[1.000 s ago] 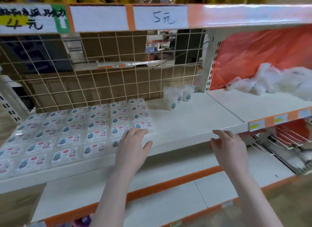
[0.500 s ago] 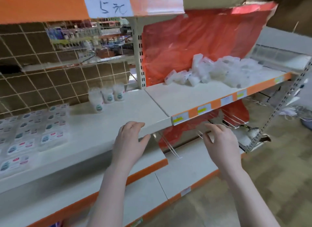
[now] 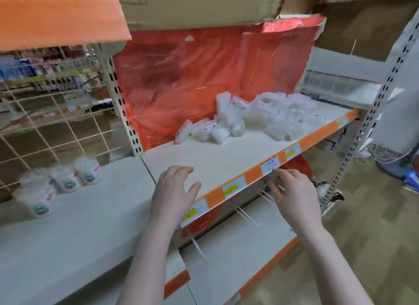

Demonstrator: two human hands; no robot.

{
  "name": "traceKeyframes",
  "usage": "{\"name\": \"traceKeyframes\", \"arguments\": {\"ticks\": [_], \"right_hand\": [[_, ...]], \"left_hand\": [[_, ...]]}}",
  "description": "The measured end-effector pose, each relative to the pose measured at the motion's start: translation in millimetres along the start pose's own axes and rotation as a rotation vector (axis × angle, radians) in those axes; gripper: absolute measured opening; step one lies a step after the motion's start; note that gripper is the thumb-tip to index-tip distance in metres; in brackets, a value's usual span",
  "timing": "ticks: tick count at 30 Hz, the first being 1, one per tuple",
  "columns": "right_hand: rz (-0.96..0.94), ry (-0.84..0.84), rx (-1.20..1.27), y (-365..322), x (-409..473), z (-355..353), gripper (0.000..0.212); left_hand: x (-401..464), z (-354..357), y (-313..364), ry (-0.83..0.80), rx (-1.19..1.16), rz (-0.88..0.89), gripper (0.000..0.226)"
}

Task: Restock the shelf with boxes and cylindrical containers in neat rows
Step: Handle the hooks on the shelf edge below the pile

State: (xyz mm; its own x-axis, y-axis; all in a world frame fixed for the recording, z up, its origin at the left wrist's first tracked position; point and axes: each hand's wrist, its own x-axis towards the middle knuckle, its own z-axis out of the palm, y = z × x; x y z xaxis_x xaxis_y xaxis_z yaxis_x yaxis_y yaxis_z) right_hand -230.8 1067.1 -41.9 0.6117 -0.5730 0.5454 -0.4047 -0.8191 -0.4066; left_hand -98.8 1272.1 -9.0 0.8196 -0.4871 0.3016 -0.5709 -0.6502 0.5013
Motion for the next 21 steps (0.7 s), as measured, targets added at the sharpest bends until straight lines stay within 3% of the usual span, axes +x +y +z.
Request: {"name": "traceKeyframes", "arguments": {"ticks": [10,21], "right_hand": [[0.1,-0.106,-0.016,47,116,56,0.032],[-0.035,-0.141,0.12,73,199,110,0.032]], "left_hand": [[141,50,20,-0.002,-0.002,0.047,0.036],[187,89,16,0.059,0.043,-0.106,0.031]]}}
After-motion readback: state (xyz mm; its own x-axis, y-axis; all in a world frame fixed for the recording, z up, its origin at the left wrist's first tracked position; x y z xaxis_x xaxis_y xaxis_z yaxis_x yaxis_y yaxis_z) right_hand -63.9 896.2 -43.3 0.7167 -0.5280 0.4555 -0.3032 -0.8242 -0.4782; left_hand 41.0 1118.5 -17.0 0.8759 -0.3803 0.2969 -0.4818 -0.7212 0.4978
